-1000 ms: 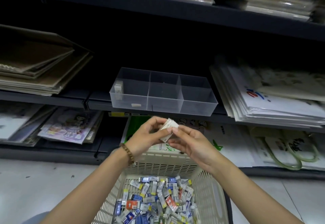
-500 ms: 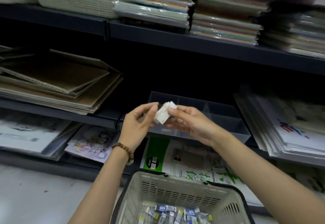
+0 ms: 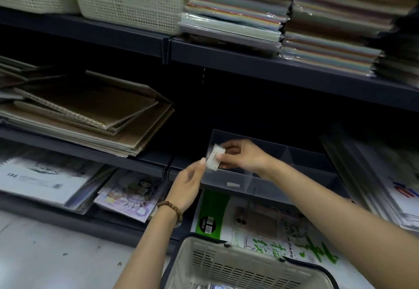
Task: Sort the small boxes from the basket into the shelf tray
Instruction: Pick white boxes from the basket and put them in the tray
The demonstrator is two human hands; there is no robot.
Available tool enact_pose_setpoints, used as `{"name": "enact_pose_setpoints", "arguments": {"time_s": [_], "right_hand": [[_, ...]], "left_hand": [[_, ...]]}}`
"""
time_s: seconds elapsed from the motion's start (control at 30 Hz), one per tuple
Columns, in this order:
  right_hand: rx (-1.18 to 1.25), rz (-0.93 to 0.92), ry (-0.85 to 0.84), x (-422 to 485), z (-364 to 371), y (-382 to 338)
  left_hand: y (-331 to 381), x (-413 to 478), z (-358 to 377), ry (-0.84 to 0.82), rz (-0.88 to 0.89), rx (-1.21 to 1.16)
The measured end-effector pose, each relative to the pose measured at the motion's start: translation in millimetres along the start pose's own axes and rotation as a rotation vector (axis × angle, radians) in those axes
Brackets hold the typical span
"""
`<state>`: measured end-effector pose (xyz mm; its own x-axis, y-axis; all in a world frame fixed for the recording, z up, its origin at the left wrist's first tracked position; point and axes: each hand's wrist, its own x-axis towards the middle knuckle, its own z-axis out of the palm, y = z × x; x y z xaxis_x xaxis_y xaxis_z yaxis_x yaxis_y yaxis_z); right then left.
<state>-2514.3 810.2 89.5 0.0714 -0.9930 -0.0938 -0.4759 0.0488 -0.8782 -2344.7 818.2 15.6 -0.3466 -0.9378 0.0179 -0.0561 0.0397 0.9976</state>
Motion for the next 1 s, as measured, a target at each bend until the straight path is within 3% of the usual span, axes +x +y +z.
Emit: {"name": "enact_pose_setpoints", "arguments": {"time_s": [0.2, 0.4, 0.63, 0.87, 1.0], "right_hand": [[-0.319, 0.013, 0.030, 0, 10, -1], [0.035, 0.216, -0.034, 5, 6, 1], [-0.272, 0.302, -0.011, 14, 13, 6], [-0.078, 0.324, -0.133, 17, 9, 6], [-0.231, 0.255, -0.069, 16, 9, 11]], "left_hand": [[3, 0, 1, -0.027, 0.017, -0.047], [8, -1, 2, -0.030, 0.037, -0.044], [5, -2, 2, -0.002, 0.000, -0.069], [5, -2, 1, -0.021, -0.029, -0.092], [5, -2, 2, -0.008, -0.017, -0.054]]}}
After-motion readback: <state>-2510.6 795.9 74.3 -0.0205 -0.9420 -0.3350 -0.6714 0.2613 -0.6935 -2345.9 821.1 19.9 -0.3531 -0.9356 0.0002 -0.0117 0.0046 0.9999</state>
